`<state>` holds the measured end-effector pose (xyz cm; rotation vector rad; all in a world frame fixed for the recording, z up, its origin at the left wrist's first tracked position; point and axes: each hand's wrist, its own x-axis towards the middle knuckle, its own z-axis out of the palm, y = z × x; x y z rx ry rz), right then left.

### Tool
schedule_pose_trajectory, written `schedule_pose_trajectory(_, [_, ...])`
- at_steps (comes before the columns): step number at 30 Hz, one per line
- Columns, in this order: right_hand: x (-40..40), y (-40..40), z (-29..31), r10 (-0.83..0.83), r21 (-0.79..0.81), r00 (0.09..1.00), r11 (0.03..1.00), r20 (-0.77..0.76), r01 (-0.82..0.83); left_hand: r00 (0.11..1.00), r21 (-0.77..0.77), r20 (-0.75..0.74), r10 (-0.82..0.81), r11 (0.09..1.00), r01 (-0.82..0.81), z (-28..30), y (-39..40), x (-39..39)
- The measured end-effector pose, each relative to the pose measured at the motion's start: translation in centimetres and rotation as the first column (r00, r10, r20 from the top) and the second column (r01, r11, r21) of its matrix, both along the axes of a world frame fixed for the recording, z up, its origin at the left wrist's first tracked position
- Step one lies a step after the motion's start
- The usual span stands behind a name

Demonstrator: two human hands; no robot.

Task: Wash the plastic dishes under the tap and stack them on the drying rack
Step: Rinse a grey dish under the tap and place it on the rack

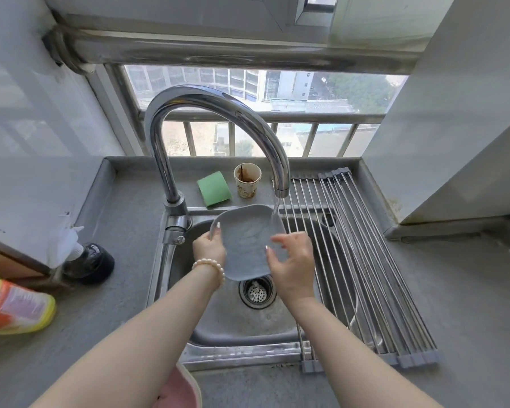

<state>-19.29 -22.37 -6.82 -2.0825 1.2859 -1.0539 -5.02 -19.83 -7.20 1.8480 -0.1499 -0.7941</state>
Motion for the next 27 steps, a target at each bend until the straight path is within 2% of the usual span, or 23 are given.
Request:
schedule_pose_trajectory(2, [0.5,-0.4,1.1,-0.075,0.035,0.996,0.997,0.044,0.074,0.997,0.035,-0.078,-0.012,0.999,0.015,-0.2,-0.2,-0.6])
schedule_pose_trajectory(4, [0.9,-1.0,2.3,-0.122,0.205,0.99,0.973,0.074,0.105,0.989,0.049,-0.151,-0.003,0.999,0.011,-0.4,-0.4,-1.2])
schedule_pose_trajectory(7, [0.8,-2.0,3.6,-0.169,0.594,0.964,0.805,0.207,0.014,0.965,0.024,-0.259,0.032,0.999,-0.027,-0.6,-0.6,-2.0])
schedule_pose_trajectory(8, [0.6,-2.2,3.7,-0.176,0.66,0.955,0.751,0.239,-0.026,0.962,0.012,-0.268,0.044,0.999,-0.042,-0.7,-0.8,-2.0])
schedule_pose_trajectory(10, [0.1,-2.1,3.2,-0.174,0.706,0.949,0.705,0.262,-0.066,0.97,-0.015,-0.239,0.032,0.999,-0.037,-0.4,-1.0,-1.9])
schedule_pose_trajectory(12, [-0.6,-2.0,2.4,-0.219,0.768,0.925,0.631,0.309,-0.107,0.97,-0.112,-0.243,-0.009,0.994,-0.019,-0.2,-1.1,-1.2])
schedule_pose_trajectory(15, [-1.1,-1.7,1.3,-0.335,0.872,0.879,0.461,0.34,-0.162,0.931,-0.385,-0.33,-0.153,0.923,0.015,0.9,-1.0,-0.7])
schedule_pose_trajectory(17, [-0.7,-1.2,0.4,-0.355,0.904,0.877,0.39,0.323,-0.175,0.947,-0.429,-0.202,-0.249,0.892,0.143,2.0,-1.0,-0.7])
schedule_pose_trajectory(19, [-0.1,-0.6,0.0,-0.365,0.928,0.882,0.327,0.298,-0.179,0.955,-0.36,-0.048,-0.292,0.897,0.256,2.3,-1.0,-0.4])
schedule_pose_trajectory(22, [0.3,-0.8,0.6,-0.331,0.955,0.909,0.239,0.251,-0.177,0.96,-0.166,-0.045,-0.278,0.949,0.267,1.7,-1.0,0.8])
schedule_pose_trajectory(25, [-0.4,-2.2,2.6,-0.236,0.965,0.945,0.188,0.227,-0.185,0.952,0.079,-0.187,-0.244,0.962,0.262,-0.1,-0.3,2.3])
schedule_pose_trajectory(27, [-0.7,-3.0,4.4,-0.144,0.961,0.973,0.234,0.183,-0.146,0.903,0.122,-0.374,-0.213,0.953,0.276,-0.5,0.6,2.0])
